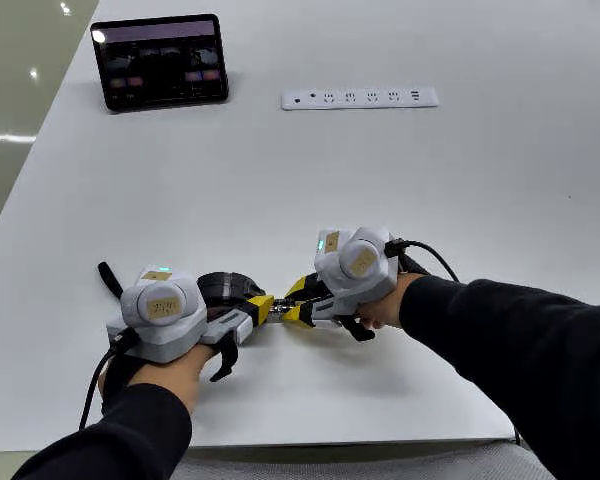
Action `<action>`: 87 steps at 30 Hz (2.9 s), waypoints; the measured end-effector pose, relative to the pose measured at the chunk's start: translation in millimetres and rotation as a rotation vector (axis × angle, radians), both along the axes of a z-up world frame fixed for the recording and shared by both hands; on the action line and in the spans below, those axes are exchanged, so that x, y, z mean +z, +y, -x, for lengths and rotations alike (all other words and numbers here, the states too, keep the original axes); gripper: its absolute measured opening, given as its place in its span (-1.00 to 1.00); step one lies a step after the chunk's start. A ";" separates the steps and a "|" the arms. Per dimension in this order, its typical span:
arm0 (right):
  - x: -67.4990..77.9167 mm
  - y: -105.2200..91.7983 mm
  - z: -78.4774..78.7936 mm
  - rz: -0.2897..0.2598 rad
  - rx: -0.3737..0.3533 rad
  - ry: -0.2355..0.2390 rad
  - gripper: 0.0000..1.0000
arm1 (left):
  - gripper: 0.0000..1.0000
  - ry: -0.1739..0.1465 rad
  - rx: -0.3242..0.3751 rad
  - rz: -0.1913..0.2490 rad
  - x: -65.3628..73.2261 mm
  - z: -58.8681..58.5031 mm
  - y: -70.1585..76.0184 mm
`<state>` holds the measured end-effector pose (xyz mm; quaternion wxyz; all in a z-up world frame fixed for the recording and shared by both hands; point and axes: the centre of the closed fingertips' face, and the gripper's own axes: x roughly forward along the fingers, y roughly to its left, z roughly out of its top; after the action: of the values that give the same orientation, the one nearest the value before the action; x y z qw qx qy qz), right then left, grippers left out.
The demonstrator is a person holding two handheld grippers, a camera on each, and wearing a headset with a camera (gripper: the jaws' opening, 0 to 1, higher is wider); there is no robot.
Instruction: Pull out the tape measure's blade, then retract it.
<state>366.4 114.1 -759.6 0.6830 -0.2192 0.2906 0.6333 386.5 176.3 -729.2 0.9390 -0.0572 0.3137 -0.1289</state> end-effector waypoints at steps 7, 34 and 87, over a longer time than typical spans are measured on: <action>-0.8 3.2 -0.1 -0.004 0.007 -0.012 -0.80 | 0.19 -0.004 0.004 0.004 0.8 -0.7 0.7; 0.0 3.6 2.0 -0.016 0.034 -0.004 -0.77 | 0.18 0.001 -0.006 0.040 3.0 -0.1 1.1; 1.8 19.0 4.0 -0.045 0.028 -0.013 -0.79 | 0.14 0.074 0.100 -0.042 2.3 8.5 4.6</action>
<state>362.4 133.1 -757.8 0.6807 -0.2119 0.2689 0.6477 378.0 180.9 -726.9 0.9330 -0.0577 0.3478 -0.0728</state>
